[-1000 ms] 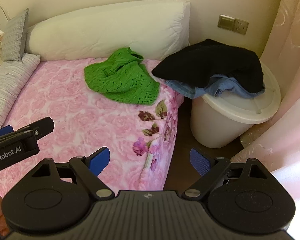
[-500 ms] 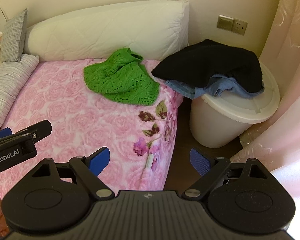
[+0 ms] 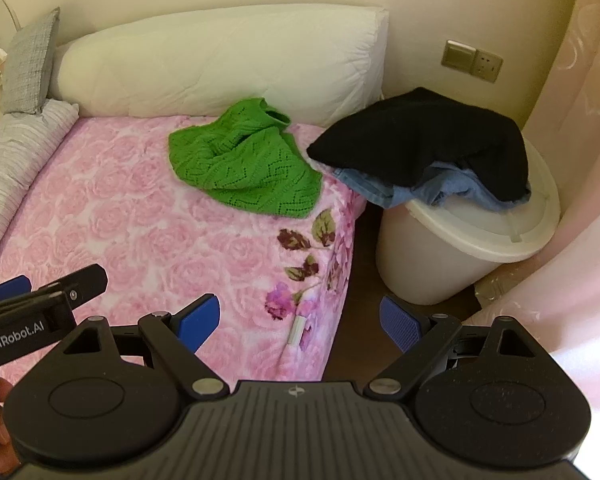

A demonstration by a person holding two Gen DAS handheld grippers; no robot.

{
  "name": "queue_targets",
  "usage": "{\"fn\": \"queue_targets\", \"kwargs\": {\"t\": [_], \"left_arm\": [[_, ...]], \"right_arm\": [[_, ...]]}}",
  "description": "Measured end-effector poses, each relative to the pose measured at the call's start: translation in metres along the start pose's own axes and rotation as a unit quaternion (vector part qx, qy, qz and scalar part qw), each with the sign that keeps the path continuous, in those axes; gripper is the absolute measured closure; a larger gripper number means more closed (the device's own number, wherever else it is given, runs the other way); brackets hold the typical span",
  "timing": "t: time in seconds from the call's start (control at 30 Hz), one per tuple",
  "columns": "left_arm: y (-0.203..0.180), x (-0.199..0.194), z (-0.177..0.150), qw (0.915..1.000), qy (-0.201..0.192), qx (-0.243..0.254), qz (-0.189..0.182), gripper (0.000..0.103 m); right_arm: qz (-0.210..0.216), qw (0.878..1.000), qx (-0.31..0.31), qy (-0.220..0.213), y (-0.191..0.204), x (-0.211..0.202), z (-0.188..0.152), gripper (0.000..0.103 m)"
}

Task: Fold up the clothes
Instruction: 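Move both grippers toward the crumpled green knit sweater on the bed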

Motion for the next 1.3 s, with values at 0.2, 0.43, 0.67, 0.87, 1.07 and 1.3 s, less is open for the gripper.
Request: {"fn": "queue_targets", "kwargs": {"t": [0.2,0.43,0.67,0.87,1.07,1.3], "left_arm": [[0.007,0.012,0.012,0.9998,0.000,-0.011,0.016,0.001],[0.011,0.030,0.030,0.9995,0.002,-0.020,0.025,0.001],[0.013,0.052,0.044,0.9988,0.014,-0.029,0.036,0.001],[0.014,0.069,0.052,0.9984,0.021,-0.031,0.042,0.001],[0.014,0.084,0.060,0.9982,0.028,-0.029,0.045,0.001],[0.014,0.104,0.072,0.9977,0.038,-0.029,0.048,0.001]], "right_arm": [[0.006,1.000,-0.014,0.001,0.010,0.013,0.017,0.013],[0.017,1.000,-0.026,0.007,0.015,0.036,0.038,0.013],[0.028,0.999,-0.036,0.019,0.019,0.060,0.056,0.013],[0.033,0.998,-0.041,0.028,0.020,0.076,0.069,0.013],[0.035,0.998,-0.037,0.037,0.019,0.090,0.078,0.013],[0.035,0.998,-0.036,0.045,0.017,0.105,0.088,0.013]]}}
Point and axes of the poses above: each gripper's, at about its wrist camera, not at the fingertips, and x roughly the way its jaws point, y to its left, z to its top, the point moved 10 cm from there along x, roughly the way its jaws point, and after that the axes turned 14 degrees about -z, right-handed, at the moved point
